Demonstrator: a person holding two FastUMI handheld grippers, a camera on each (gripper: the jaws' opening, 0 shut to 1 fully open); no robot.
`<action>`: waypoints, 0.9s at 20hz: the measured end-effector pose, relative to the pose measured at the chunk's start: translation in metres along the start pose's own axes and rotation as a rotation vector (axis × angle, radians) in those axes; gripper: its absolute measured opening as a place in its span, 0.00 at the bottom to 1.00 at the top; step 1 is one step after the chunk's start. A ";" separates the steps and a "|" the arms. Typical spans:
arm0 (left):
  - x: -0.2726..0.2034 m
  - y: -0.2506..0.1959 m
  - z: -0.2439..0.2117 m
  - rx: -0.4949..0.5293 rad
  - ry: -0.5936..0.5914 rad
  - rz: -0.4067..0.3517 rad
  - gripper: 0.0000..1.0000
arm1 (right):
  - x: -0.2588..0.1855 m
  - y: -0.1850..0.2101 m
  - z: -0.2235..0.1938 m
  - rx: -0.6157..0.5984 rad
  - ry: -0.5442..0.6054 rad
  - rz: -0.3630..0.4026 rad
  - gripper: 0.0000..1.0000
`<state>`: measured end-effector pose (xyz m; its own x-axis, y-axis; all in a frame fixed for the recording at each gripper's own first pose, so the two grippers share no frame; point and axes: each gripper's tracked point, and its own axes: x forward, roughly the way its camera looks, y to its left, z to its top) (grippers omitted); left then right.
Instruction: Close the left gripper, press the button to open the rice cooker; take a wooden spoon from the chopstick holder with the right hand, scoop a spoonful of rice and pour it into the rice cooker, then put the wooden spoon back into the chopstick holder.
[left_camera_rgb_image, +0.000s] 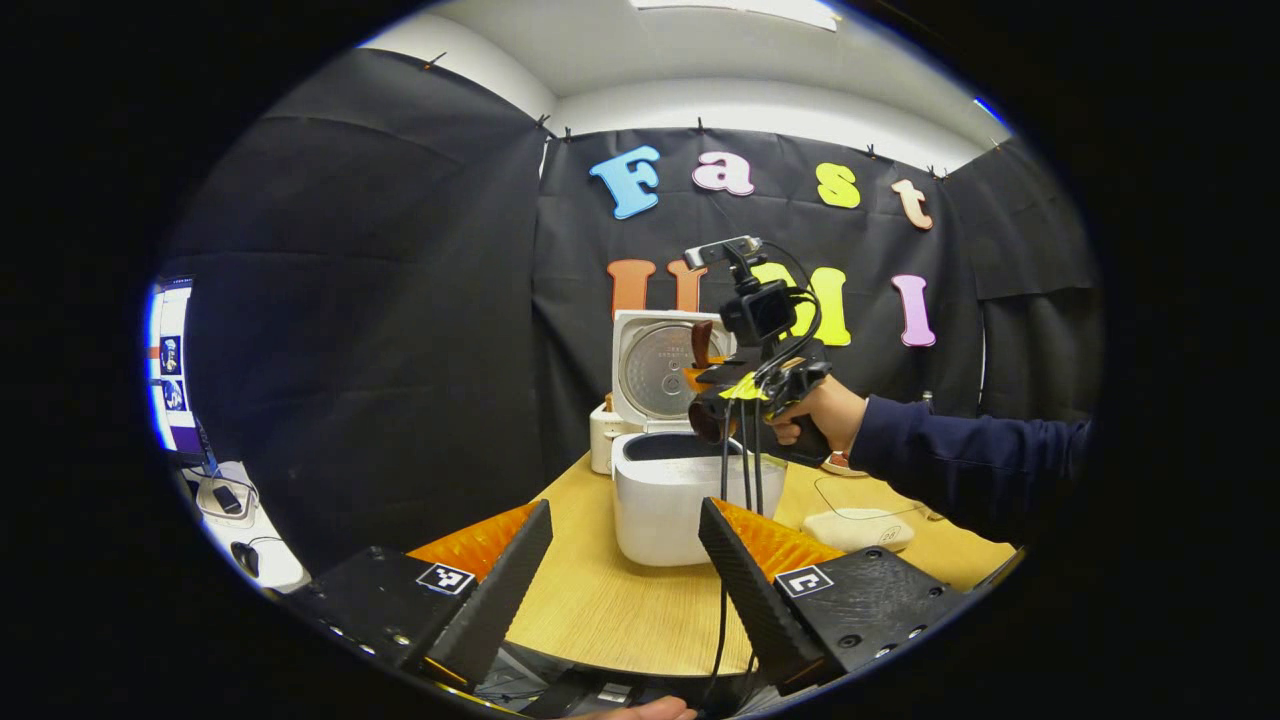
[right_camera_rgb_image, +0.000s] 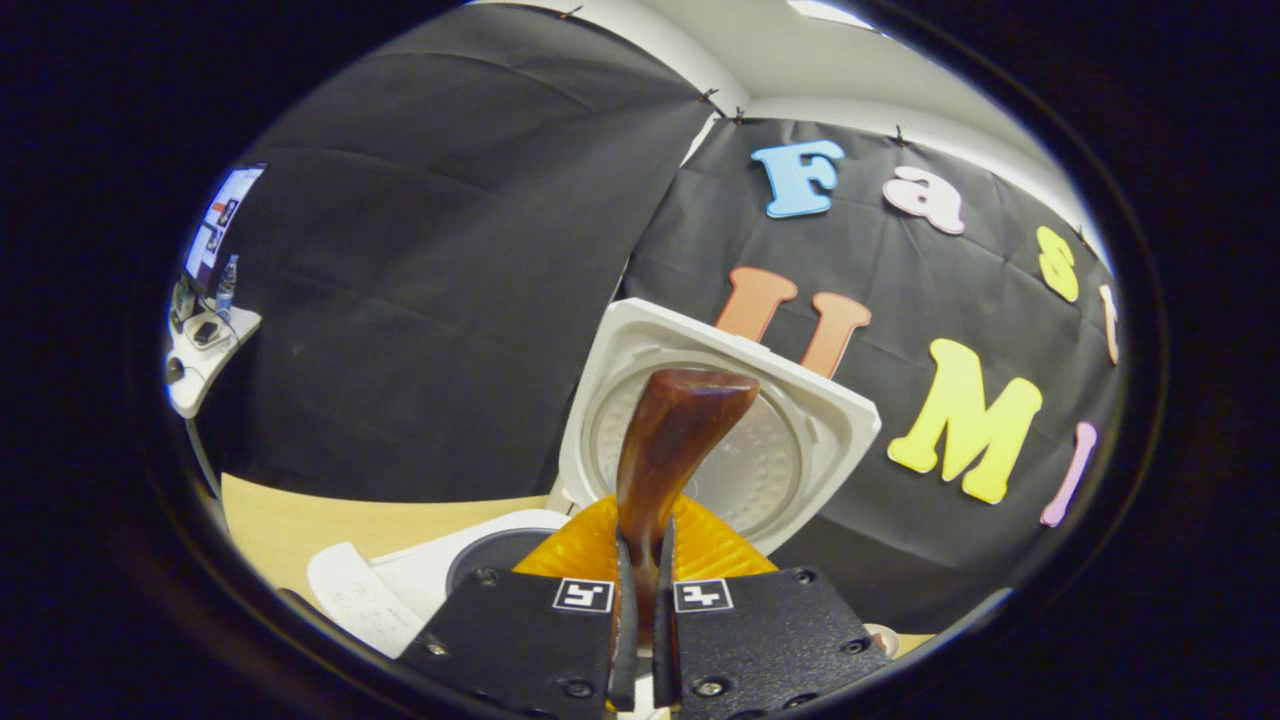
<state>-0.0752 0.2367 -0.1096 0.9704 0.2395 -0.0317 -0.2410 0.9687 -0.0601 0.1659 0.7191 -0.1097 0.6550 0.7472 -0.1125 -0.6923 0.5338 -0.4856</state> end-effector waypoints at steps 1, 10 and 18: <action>0.002 -0.003 0.000 0.002 0.004 0.002 0.94 | -0.006 -0.009 0.000 0.013 -0.002 -0.013 0.09; 0.017 -0.048 -0.002 0.005 0.007 -0.039 0.94 | -0.094 -0.106 -0.029 0.180 0.008 -0.134 0.09; 0.038 -0.110 0.008 -0.005 -0.015 -0.082 0.94 | -0.198 -0.226 -0.080 0.292 0.022 -0.274 0.09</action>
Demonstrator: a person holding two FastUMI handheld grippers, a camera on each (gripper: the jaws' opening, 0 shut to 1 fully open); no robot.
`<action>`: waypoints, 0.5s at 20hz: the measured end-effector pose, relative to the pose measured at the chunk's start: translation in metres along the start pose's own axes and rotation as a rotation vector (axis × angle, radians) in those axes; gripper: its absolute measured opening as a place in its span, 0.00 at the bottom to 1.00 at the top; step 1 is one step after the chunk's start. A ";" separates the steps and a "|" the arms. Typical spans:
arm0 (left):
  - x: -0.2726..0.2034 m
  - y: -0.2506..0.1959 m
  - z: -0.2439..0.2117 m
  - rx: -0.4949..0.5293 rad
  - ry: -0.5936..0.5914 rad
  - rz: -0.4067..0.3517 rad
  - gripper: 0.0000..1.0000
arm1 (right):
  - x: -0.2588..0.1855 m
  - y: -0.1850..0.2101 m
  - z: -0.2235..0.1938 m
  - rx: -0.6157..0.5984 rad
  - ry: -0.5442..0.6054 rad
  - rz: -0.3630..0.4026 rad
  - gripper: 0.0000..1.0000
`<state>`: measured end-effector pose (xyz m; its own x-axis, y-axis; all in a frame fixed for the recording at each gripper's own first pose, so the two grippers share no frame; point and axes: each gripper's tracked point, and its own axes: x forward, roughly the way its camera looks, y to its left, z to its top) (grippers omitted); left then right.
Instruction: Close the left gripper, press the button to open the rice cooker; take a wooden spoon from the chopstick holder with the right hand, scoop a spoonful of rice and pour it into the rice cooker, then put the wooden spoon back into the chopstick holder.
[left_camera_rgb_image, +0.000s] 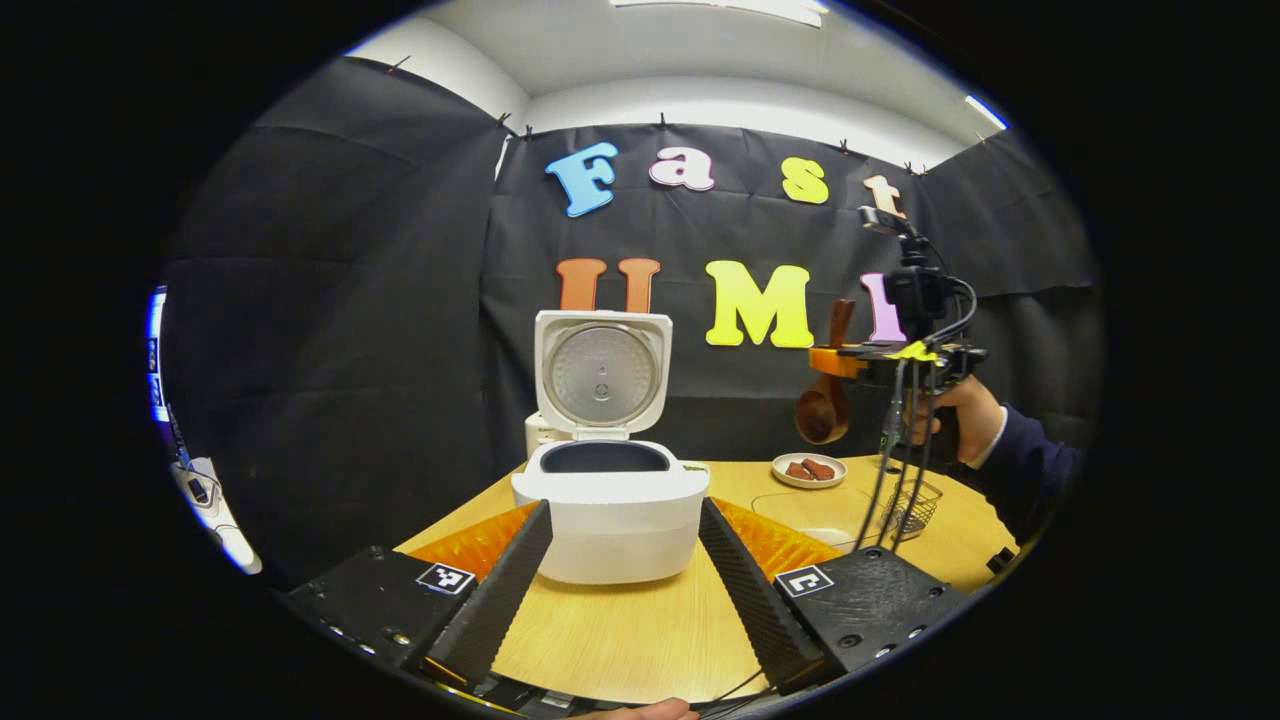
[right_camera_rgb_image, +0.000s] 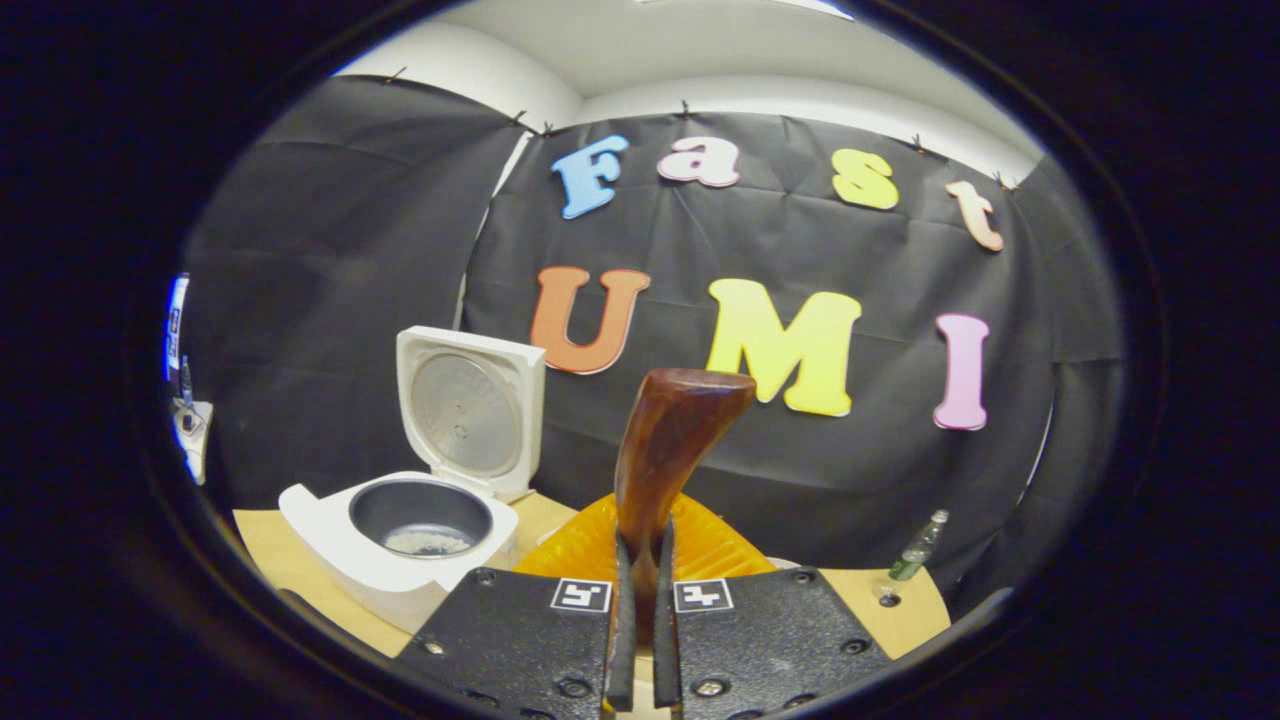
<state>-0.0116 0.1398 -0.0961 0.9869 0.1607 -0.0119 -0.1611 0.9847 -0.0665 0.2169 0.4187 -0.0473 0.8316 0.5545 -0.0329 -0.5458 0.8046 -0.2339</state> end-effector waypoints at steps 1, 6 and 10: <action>0.007 -0.010 0.002 0.002 -0.003 -0.011 0.94 | -0.010 -0.021 -0.003 0.015 0.006 -0.023 0.09; 0.032 -0.034 0.014 0.025 -0.016 -0.037 0.95 | -0.051 -0.115 -0.015 0.061 0.008 -0.143 0.10; 0.042 -0.055 0.027 0.026 -0.060 -0.059 0.95 | -0.076 -0.162 -0.038 0.138 0.025 -0.206 0.10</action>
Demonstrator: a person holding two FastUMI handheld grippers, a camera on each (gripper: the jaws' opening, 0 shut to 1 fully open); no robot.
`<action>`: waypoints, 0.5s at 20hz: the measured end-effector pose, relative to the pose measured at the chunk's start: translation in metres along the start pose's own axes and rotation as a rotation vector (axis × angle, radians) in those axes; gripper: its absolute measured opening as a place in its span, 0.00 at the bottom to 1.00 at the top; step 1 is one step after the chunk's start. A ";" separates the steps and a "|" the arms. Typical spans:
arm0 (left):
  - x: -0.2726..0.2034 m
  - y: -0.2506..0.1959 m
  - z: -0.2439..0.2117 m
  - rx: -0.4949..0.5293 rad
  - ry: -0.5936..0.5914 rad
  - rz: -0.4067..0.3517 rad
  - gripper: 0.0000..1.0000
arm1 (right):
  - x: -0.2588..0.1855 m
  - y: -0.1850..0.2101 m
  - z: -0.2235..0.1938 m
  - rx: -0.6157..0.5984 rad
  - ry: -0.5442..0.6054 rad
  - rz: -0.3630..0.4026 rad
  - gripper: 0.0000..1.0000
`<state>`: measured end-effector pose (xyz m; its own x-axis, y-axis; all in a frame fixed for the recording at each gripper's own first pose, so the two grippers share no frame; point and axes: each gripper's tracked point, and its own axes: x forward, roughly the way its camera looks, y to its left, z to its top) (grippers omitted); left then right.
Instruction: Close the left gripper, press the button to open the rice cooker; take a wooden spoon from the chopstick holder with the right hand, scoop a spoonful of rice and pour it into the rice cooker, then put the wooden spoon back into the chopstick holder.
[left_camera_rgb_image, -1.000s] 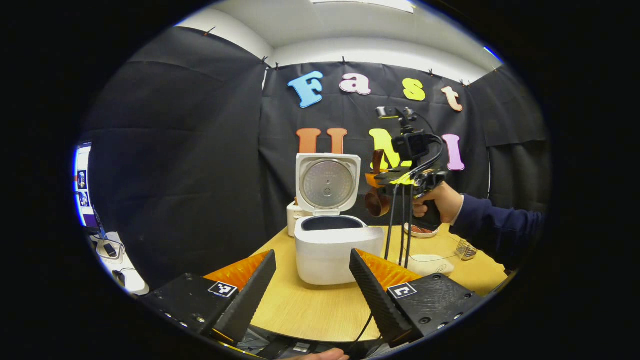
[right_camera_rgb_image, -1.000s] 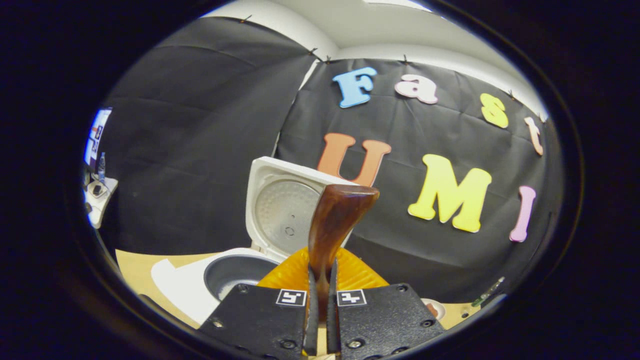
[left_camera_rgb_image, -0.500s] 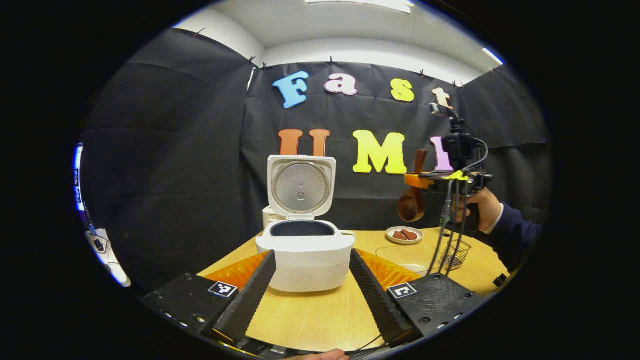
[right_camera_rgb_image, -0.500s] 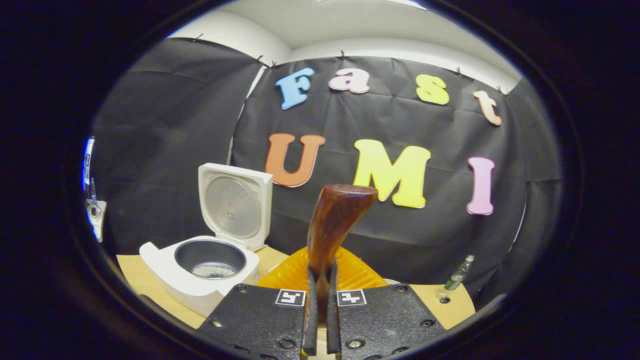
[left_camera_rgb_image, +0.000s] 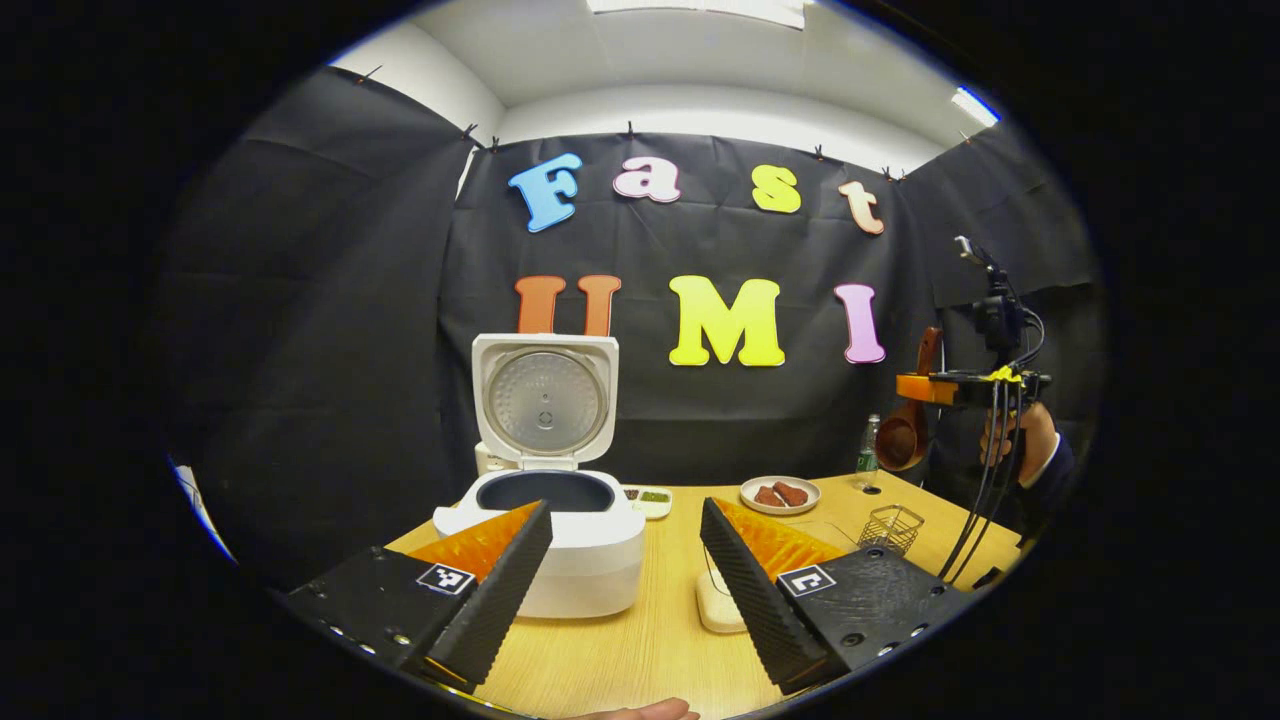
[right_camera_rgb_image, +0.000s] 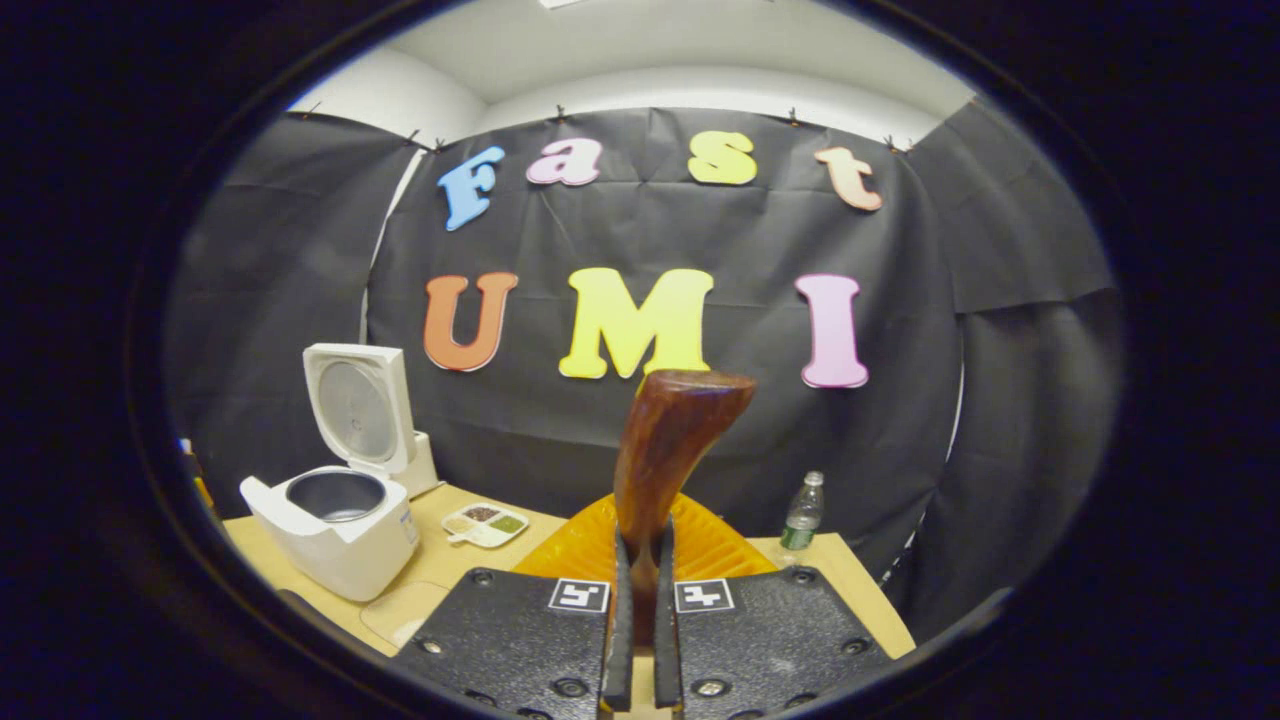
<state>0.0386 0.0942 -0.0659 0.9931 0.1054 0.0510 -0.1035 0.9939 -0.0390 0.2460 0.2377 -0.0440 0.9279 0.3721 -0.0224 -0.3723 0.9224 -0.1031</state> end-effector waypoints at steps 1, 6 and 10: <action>0.003 -0.001 0.002 0.019 -0.005 0.009 0.94 | 0.000 -0.009 -0.008 0.017 0.013 -0.011 0.10; 0.017 -0.001 0.002 0.046 0.014 0.029 0.94 | 0.012 -0.037 -0.058 0.046 0.099 -0.057 0.11; 0.023 0.001 0.008 -0.003 0.009 0.025 0.94 | 0.018 -0.053 -0.099 0.062 0.166 -0.091 0.11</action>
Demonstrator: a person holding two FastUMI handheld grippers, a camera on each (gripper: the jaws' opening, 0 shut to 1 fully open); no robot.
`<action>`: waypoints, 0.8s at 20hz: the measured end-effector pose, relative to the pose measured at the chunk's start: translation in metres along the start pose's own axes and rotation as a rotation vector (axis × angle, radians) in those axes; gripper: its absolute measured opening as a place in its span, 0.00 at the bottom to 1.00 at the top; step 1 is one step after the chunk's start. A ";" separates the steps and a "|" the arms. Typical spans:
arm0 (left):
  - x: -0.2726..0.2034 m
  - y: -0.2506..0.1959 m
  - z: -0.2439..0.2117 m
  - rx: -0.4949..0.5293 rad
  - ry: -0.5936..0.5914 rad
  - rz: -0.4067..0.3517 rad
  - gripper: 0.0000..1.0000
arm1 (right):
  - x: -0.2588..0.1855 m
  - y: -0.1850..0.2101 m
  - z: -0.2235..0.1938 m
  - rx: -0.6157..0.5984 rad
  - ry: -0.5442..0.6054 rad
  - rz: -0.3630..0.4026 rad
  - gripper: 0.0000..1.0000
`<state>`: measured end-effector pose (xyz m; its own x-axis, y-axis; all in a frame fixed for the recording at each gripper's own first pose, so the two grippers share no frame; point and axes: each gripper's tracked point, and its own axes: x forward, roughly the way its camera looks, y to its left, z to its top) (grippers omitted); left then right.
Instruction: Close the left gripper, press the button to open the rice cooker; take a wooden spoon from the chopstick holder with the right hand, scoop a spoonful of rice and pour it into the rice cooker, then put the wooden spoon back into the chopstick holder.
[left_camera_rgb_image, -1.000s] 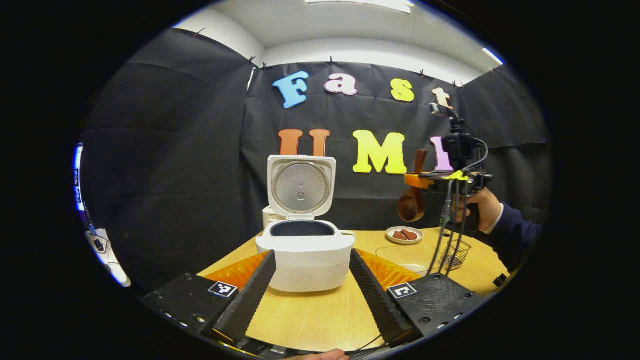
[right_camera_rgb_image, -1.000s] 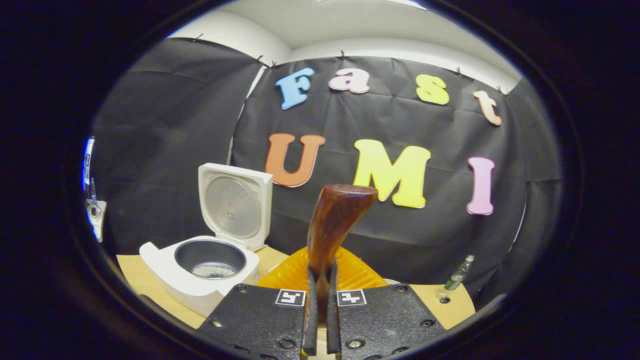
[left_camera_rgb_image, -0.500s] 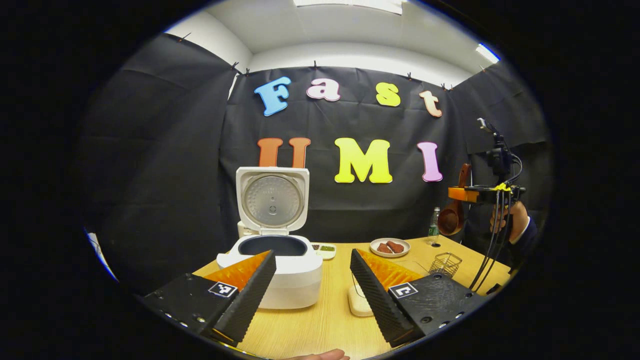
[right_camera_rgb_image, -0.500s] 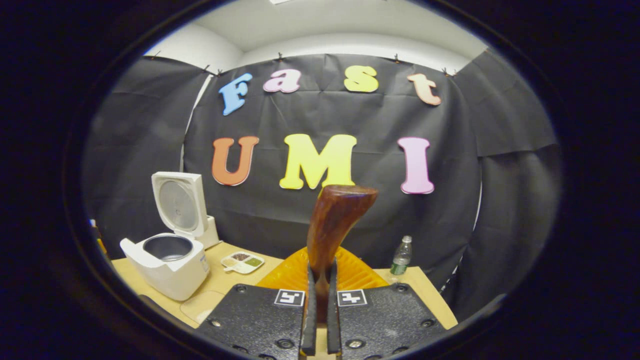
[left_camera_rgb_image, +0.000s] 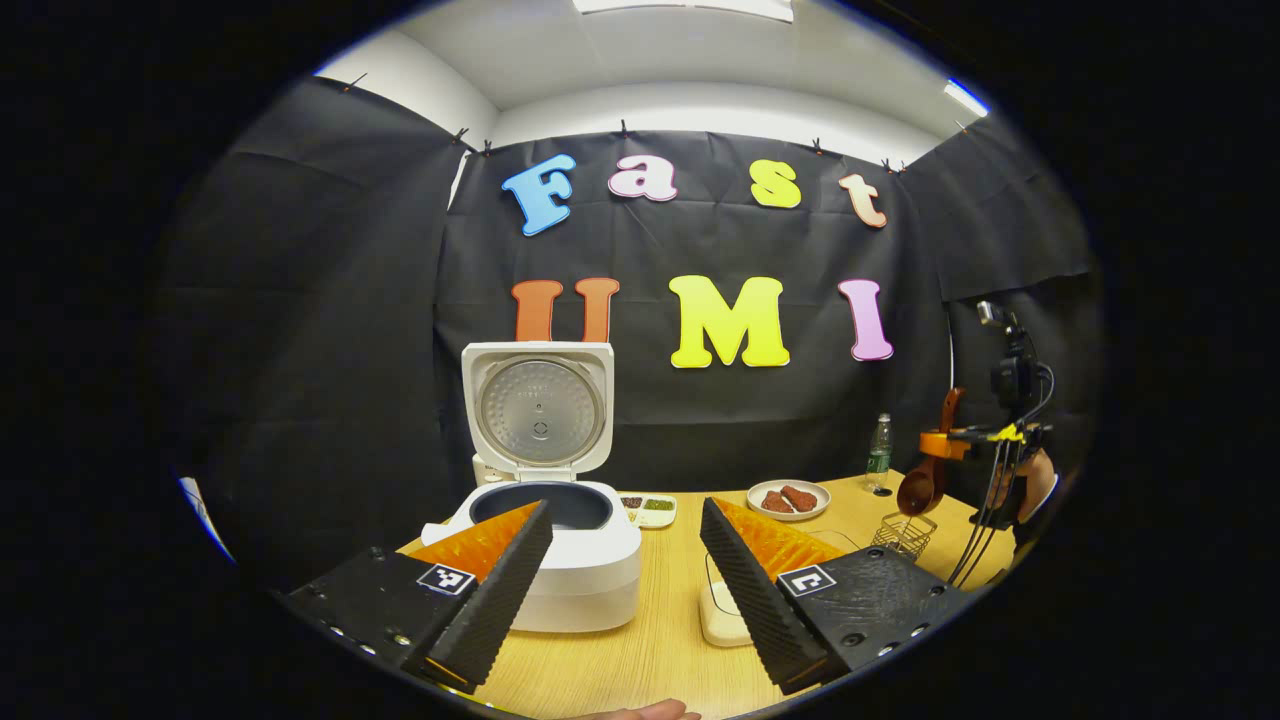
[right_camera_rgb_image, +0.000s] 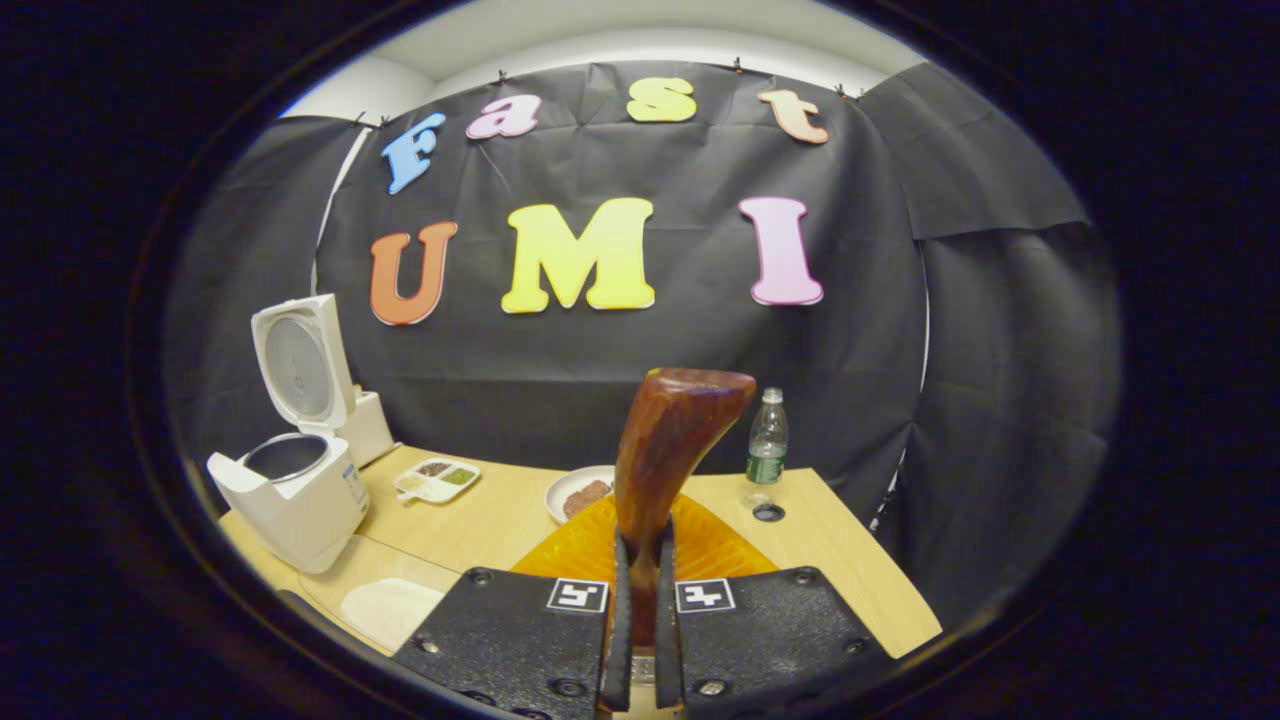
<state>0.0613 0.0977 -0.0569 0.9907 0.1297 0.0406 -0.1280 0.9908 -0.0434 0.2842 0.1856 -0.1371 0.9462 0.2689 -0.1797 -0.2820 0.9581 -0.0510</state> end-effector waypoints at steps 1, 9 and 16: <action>0.003 0.003 0.001 -0.012 0.002 0.002 0.94 | 0.004 -0.003 -0.008 0.012 0.018 -0.002 0.11; 0.031 0.028 0.019 -0.042 0.012 0.019 0.94 | -0.003 -0.052 -0.016 0.054 -0.028 -0.131 0.71; 0.061 0.050 0.042 -0.024 0.037 0.002 0.94 | -0.061 -0.044 -0.005 0.007 -0.093 -0.155 1.00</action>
<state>0.1138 0.1564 -0.0148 0.9915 0.1300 0.0036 -0.1295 0.9893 -0.0674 0.2383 0.1268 -0.1294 0.9889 0.1258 -0.0786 -0.1310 0.9893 -0.0640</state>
